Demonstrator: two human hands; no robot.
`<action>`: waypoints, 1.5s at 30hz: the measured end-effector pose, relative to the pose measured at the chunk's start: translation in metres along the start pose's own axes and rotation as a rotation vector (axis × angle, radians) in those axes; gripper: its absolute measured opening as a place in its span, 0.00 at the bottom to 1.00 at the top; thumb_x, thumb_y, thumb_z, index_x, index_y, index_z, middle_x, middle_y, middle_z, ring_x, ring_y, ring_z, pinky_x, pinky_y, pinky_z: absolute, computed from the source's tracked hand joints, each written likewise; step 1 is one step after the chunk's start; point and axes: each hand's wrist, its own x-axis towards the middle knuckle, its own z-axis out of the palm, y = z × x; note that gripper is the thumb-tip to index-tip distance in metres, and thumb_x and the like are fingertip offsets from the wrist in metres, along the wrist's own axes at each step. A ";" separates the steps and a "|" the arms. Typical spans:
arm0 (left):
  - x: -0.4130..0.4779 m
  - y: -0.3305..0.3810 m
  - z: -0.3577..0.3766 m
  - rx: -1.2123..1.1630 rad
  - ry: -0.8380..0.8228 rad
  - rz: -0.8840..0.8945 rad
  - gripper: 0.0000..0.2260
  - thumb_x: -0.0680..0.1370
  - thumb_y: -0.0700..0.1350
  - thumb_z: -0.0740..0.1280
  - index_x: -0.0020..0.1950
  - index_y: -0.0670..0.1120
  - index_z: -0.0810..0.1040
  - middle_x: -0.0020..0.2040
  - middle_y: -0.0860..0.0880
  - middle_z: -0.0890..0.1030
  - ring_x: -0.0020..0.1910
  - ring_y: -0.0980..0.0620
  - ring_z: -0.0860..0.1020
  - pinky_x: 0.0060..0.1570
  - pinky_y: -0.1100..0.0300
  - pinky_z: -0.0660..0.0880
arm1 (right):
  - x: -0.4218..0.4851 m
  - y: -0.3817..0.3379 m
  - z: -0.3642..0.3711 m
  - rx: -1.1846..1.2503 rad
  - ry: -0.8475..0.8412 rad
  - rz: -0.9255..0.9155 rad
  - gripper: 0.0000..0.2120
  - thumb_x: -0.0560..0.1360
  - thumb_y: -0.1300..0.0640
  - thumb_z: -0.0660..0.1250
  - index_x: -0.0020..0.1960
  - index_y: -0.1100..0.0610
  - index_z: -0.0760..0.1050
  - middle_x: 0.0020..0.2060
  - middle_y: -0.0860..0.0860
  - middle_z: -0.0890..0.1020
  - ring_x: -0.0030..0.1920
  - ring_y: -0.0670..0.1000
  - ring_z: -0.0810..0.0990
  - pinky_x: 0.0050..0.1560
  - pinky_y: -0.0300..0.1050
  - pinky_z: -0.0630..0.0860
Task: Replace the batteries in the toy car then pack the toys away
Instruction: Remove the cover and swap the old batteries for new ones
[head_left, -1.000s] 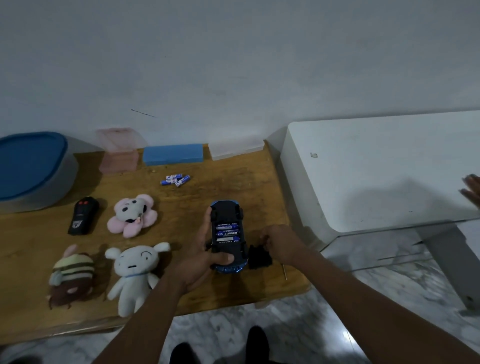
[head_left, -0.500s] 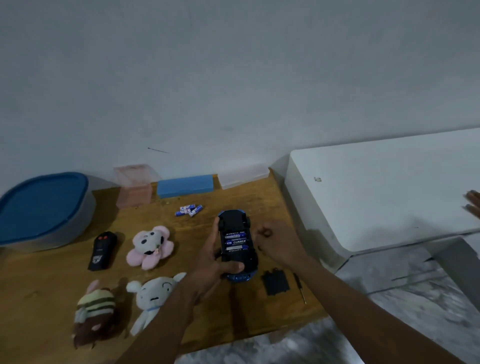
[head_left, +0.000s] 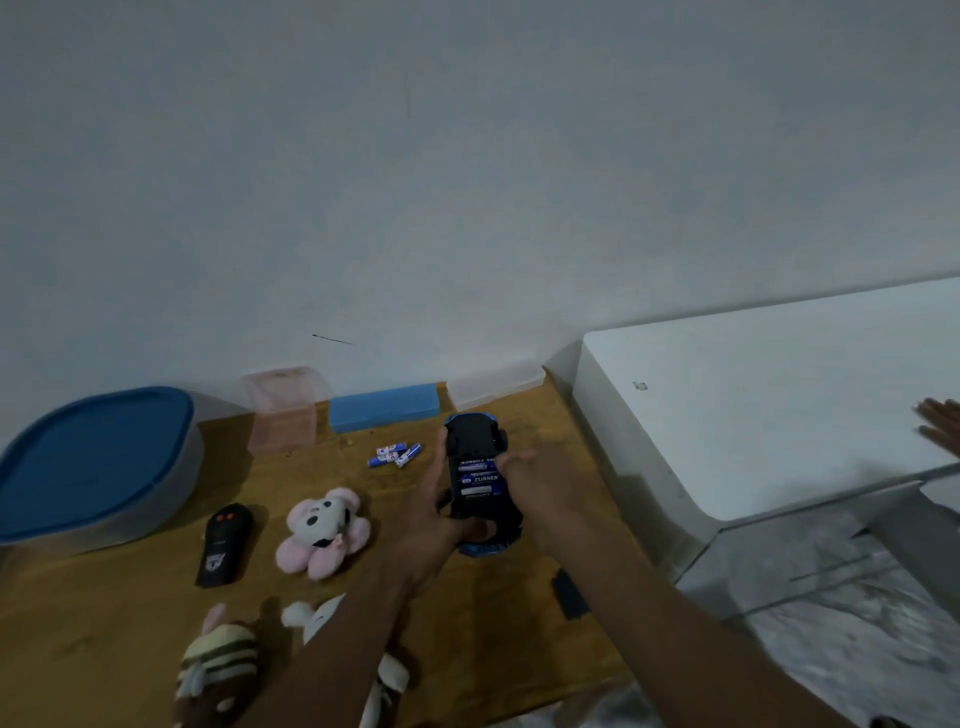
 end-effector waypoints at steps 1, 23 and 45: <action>0.000 0.001 -0.002 0.007 -0.007 0.001 0.53 0.62 0.33 0.75 0.73 0.70 0.53 0.60 0.62 0.79 0.64 0.50 0.76 0.62 0.40 0.74 | 0.000 -0.001 0.002 0.088 0.005 0.062 0.09 0.77 0.57 0.64 0.51 0.57 0.82 0.45 0.55 0.84 0.41 0.51 0.82 0.33 0.39 0.74; -0.009 0.004 -0.004 -0.007 0.008 -0.027 0.53 0.66 0.27 0.73 0.75 0.67 0.51 0.62 0.59 0.79 0.62 0.51 0.77 0.59 0.46 0.77 | -0.003 -0.005 0.008 0.194 0.082 -0.065 0.07 0.69 0.58 0.75 0.46 0.56 0.81 0.41 0.50 0.84 0.39 0.48 0.83 0.33 0.37 0.79; -0.006 0.001 0.000 -0.086 -0.048 -0.076 0.53 0.60 0.35 0.77 0.70 0.74 0.56 0.66 0.49 0.77 0.66 0.42 0.73 0.64 0.37 0.71 | 0.008 0.002 -0.017 0.191 -0.038 -0.115 0.07 0.74 0.55 0.62 0.45 0.54 0.78 0.35 0.49 0.77 0.36 0.49 0.75 0.36 0.44 0.72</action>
